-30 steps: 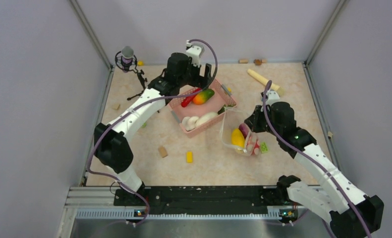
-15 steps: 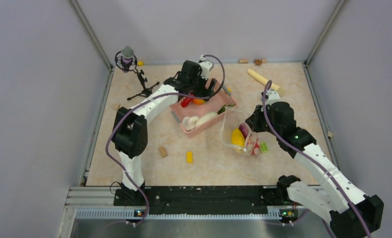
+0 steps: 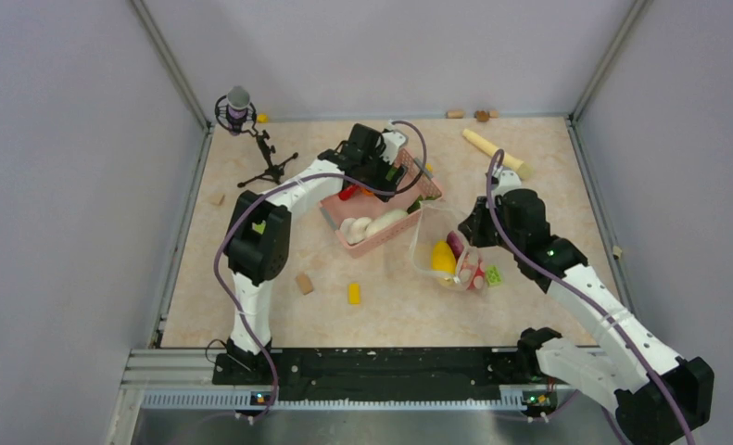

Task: Place the food in the zip-top bag and seal the zipper
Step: Pick up the fake fruit from the bin.

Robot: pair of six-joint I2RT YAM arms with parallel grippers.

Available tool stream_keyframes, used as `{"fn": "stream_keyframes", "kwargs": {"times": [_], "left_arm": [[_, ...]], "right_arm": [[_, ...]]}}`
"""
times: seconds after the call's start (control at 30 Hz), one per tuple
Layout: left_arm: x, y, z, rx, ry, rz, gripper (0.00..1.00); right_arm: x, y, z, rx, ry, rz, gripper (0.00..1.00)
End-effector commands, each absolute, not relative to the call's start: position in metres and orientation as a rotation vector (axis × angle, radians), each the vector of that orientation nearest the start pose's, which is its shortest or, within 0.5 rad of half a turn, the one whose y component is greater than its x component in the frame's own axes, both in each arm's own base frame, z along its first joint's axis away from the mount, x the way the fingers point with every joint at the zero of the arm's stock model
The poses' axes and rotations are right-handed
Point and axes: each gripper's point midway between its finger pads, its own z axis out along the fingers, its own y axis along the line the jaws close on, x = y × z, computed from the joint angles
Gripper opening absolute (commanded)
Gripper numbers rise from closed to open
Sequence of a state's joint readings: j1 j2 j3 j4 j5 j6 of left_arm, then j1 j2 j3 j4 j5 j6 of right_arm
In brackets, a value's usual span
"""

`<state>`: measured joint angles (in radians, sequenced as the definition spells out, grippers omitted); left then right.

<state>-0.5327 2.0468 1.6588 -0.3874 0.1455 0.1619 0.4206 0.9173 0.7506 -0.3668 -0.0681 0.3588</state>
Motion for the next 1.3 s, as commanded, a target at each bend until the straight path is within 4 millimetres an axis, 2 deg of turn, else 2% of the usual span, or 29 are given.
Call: {"fn": "stream_keyframes", "kwargs": {"times": [0.0,0.2,0.67,0.73,0.8,0.93,1.07,1.17,1.27], "left_arm": [[0.471,-0.292,0.120,0.892,2.135,-0.316,0.92],[0.483,-0.281,0.104,0.892,2.148,-0.198,0.93],[0.493,-0.273,0.073,0.903,2.201,-0.104,0.93],[0.492,-0.274,0.071,0.907,2.204,-0.116,0.90],[0.491,-0.278,0.071,0.911,2.204,-0.128,0.81],[0.487,-0.285,0.073,0.919,2.204,-0.175,0.53],[0.486,-0.287,0.079,0.917,2.198,-0.179,0.37],[0.487,-0.289,0.093,0.860,2.192,-0.185,0.20],[0.487,-0.293,0.117,0.791,2.168,-0.182,0.05]], "right_arm": [[0.274,0.146,0.190,-0.111,2.120,0.509,0.02],[0.275,0.146,0.187,-0.110,2.132,0.504,0.02],[0.276,0.146,0.184,-0.111,2.142,0.497,0.02],[0.276,0.146,0.184,-0.111,2.143,0.497,0.02],[0.276,0.146,0.183,-0.110,2.145,0.495,0.02],[0.276,0.146,0.183,-0.110,2.144,0.495,0.02],[0.276,0.146,0.184,-0.111,2.143,0.498,0.03],[0.276,0.146,0.185,-0.111,2.138,0.500,0.02],[0.276,0.146,0.186,-0.112,2.135,0.498,0.02]]}}
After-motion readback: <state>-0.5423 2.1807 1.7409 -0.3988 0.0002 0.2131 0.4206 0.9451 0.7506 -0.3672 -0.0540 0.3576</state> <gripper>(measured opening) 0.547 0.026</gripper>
